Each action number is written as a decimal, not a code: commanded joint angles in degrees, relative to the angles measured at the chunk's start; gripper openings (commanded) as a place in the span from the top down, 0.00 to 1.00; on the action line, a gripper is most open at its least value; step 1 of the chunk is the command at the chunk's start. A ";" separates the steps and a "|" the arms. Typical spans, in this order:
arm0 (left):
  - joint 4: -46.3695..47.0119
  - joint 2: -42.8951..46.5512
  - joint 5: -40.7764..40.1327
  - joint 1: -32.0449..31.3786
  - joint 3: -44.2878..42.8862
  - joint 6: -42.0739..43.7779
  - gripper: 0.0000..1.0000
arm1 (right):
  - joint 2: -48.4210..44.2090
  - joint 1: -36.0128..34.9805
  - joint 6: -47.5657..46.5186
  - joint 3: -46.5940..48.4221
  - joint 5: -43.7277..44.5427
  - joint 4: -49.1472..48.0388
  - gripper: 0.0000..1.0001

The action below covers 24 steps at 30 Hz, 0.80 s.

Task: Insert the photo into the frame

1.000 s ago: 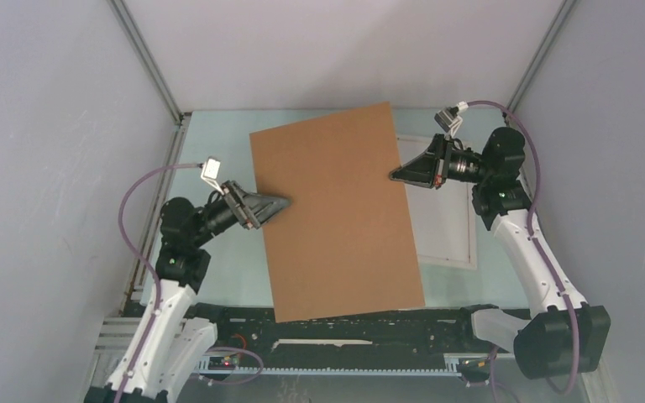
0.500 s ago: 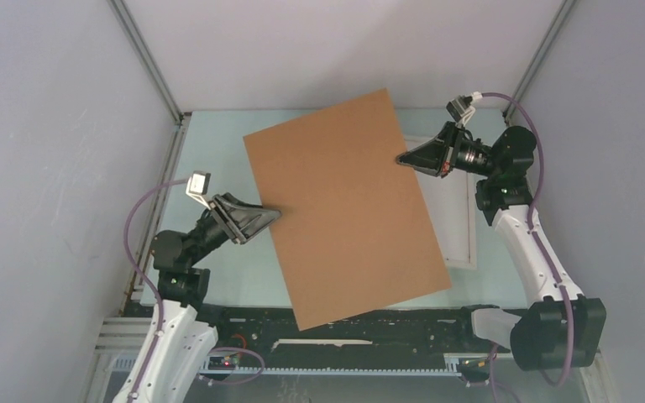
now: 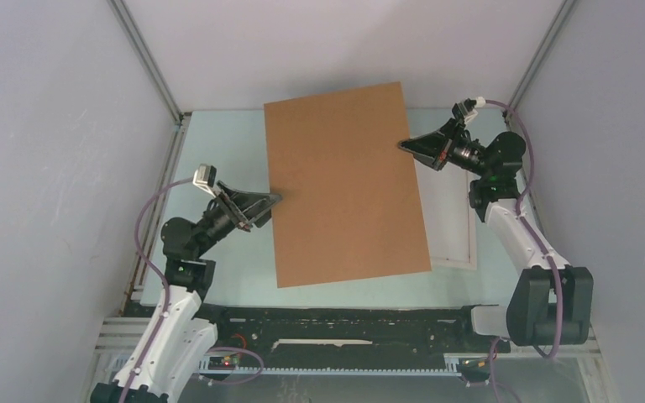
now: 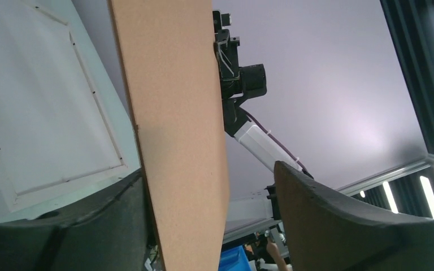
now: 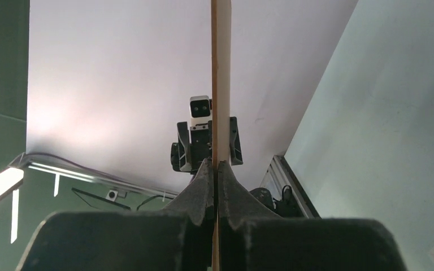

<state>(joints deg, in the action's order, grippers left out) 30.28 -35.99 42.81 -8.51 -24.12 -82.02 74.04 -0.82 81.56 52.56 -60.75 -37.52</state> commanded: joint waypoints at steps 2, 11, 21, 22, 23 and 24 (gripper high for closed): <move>1.30 -0.61 -1.06 -0.19 -0.48 1.86 0.27 | 0.88 0.10 3.49 0.14 2.02 -6.54 1.00; -13.03 1.66 -4.61 -0.28 -4.39 12.03 0.53 | -0.96 -1.13 -4.91 -0.12 1.50 3.26 1.00; -5.77 -1.05 -2.66 -0.28 -6.56 12.58 0.84 | -0.74 -2.40 -8.39 -0.09 0.89 6.01 1.00; -4.65 -1.26 -2.57 -0.28 -6.41 11.77 0.91 | -0.96 -2.29 -9.26 -0.07 0.93 6.86 1.00; -4.18 -1.37 -2.51 -0.28 -6.45 11.21 0.98 | -1.14 -2.00 -10.13 -0.08 0.86 7.83 0.97; -4.09 -1.53 -2.59 -0.28 -6.54 10.94 1.00 | -1.30 -1.60 -11.06 -0.11 0.66 8.84 0.90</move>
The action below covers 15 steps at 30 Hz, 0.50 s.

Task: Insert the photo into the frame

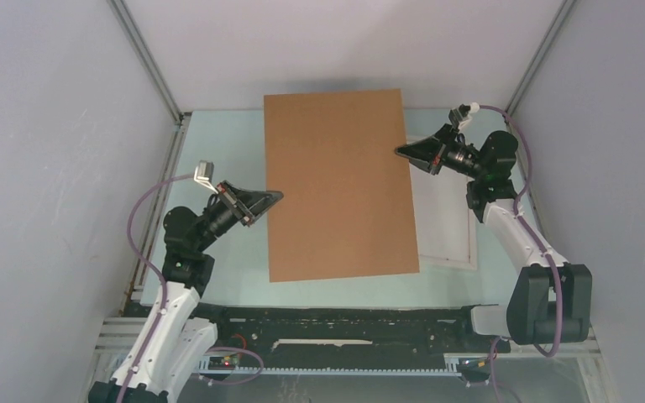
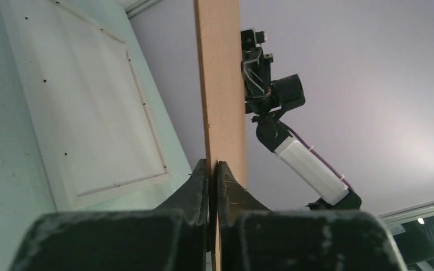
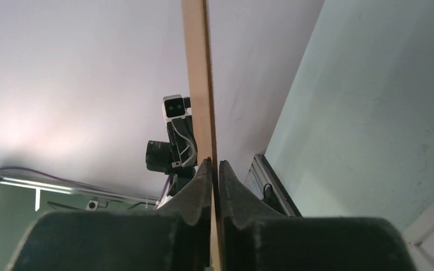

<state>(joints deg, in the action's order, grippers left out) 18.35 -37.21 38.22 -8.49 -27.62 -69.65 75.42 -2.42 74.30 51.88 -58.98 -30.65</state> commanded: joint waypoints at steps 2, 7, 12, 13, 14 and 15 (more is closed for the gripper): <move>6.55 -0.47 1.80 -0.30 -3.31 -2.11 1.00 | -2.82 0.95 -5.82 0.64 -1.77 3.37 0.71; 3.51 -1.28 0.18 -0.85 -4.69 -1.69 1.00 | -2.33 5.28 -23.23 3.75 -1.64 22.41 0.32; -4.07 -7.69 -4.75 -1.12 -7.66 -0.90 1.00 | -0.42 6.37 -42.34 9.05 9.87 46.06 0.05; -3.85 -9.95 -4.86 -1.42 -8.42 -0.97 1.00 | 0.70 6.49 -43.87 10.28 10.63 48.14 0.04; -3.89 -11.81 -5.66 -1.82 -9.32 -0.45 1.00 | 1.52 6.61 -44.71 11.63 11.06 49.35 0.04; -4.20 -13.37 -6.65 -2.30 -10.16 -0.30 1.00 | 2.17 6.88 -45.32 12.32 11.24 50.28 0.05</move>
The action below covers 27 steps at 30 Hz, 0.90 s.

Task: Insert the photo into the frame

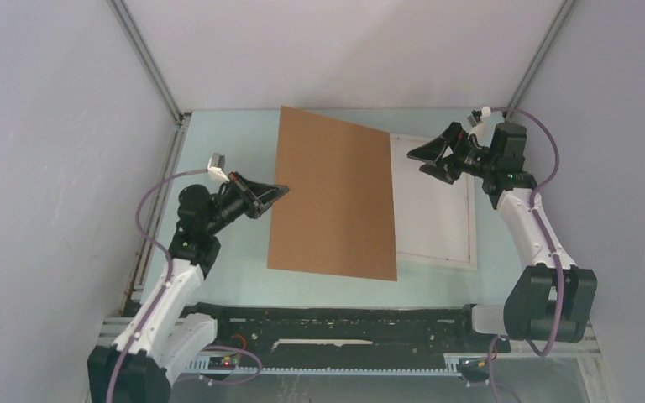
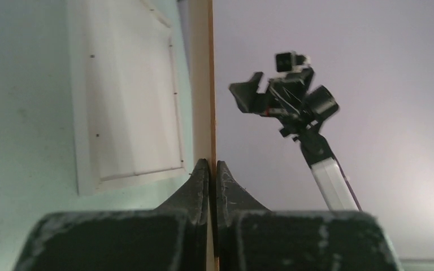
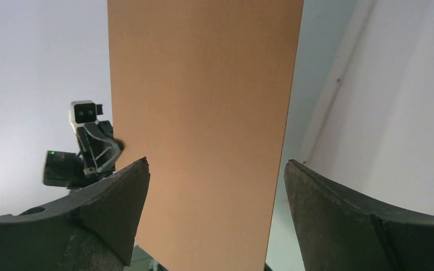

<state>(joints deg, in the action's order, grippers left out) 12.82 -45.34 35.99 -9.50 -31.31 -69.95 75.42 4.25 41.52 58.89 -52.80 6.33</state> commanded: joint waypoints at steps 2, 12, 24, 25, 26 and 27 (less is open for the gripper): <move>1.10 -8.76 -4.65 -1.98 -8.38 -0.89 1.00 | 2.34 0.96 -13.49 5.88 5.38 14.60 0.05; 4.08 -19.55 -5.11 -6.53 -14.10 -2.85 1.00 | -1.44 1.85 -16.29 4.81 7.91 20.06 0.06; 4.40 -37.26 -14.53 -17.94 -27.28 -4.32 1.00 | -3.70 0.02 -23.00 19.58 29.62 36.50 0.00; 5.76 -39.30 -14.16 -18.60 -28.44 -4.97 1.00 | -3.65 0.25 -22.71 20.00 28.45 36.34 0.00; 7.25 -41.19 -13.81 -19.01 -29.55 -5.57 1.00 | -3.51 0.42 -22.51 20.65 26.81 36.60 0.00; 8.16 -42.73 -14.03 -19.47 -30.57 -6.00 1.00 | -3.38 0.56 -22.46 21.40 25.28 37.41 0.00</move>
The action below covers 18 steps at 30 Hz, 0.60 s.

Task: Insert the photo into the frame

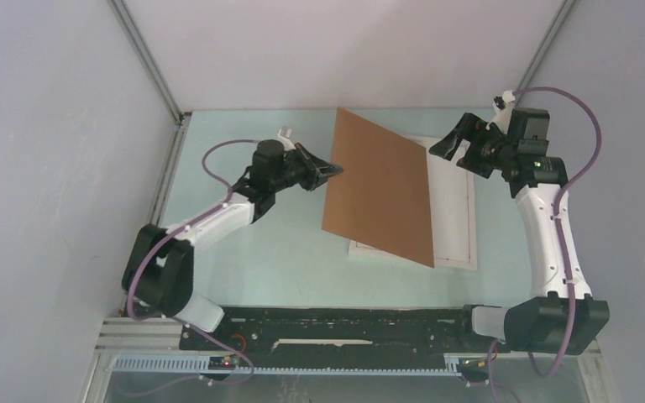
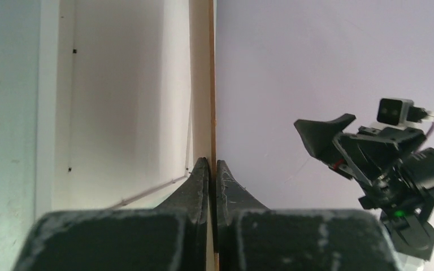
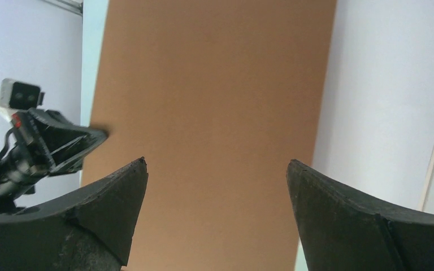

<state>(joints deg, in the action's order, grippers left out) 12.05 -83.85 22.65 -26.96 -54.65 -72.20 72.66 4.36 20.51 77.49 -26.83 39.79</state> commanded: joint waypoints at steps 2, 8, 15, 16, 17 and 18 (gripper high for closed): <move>9.27 -7.20 -2.05 -3.03 -9.24 -3.55 1.00 | -1.20 0.41 -0.83 3.24 -3.57 5.21 0.00; 10.08 -15.09 -3.18 -4.81 -16.76 -3.47 1.00 | -5.76 0.20 -1.32 1.52 -5.18 6.78 0.00; 11.78 -22.84 -2.45 -6.35 -23.74 -4.16 1.00 | -7.43 1.56 -1.44 1.26 -7.62 6.50 0.00; 11.77 -24.05 -2.22 -6.62 -24.81 -3.97 1.00 | -7.49 1.87 -1.40 1.32 -8.11 6.40 0.00; 11.56 -24.55 -2.02 -6.85 -25.93 -3.51 1.00 | -7.57 2.07 -1.43 1.32 -8.37 6.31 0.00; 11.08 -25.59 -1.98 -7.09 -27.08 -2.94 1.00 | -7.66 2.20 -1.44 1.30 -8.42 6.27 0.00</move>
<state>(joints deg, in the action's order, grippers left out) 16.58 -108.05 19.64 -32.64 -74.43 -73.60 65.52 5.56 20.03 78.50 -33.06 45.98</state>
